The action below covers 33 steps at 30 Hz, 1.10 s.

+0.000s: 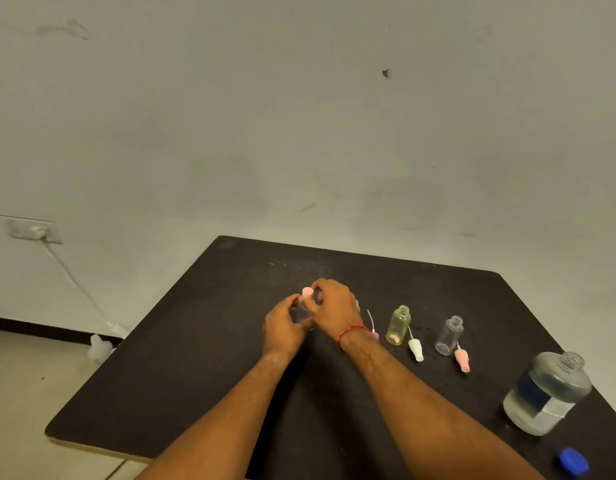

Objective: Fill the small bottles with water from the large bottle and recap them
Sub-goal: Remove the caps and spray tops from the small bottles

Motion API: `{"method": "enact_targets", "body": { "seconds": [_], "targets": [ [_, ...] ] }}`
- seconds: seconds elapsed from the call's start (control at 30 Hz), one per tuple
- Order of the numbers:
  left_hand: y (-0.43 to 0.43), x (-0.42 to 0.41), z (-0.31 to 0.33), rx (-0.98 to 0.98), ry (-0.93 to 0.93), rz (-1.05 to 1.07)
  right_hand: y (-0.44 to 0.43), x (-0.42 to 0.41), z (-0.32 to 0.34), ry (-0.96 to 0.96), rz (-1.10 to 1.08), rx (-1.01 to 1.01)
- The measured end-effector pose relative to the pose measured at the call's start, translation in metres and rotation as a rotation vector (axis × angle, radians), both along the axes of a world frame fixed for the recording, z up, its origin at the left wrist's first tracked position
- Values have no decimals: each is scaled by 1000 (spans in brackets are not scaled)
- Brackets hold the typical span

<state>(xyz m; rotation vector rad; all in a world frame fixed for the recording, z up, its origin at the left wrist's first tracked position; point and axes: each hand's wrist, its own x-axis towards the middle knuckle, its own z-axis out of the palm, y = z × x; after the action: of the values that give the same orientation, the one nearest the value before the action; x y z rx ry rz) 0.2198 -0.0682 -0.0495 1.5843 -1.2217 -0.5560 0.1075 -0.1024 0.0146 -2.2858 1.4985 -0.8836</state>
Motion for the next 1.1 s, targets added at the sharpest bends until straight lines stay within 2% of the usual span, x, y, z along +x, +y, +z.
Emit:
{"method": "enact_targets", "body": {
  "seconds": [0.23,0.47,0.77,1.0,1.1],
  "targets": [
    [-9,-2,-3,4,-4,-2,-8,8,-1,25,4,71],
    [-9,-2,11,-40,-67,-7,-10,8,18,129,41,34],
    [-5,2,24,-51,-86,-48,-9,3,23,129,114,-18],
    [-3,16,26,-41,-103,-110,-10,-5,20,158,307,-41],
    [-2,16,31,-61,-98,-104,-10,-3,21,81,348,2]
  ]
}}
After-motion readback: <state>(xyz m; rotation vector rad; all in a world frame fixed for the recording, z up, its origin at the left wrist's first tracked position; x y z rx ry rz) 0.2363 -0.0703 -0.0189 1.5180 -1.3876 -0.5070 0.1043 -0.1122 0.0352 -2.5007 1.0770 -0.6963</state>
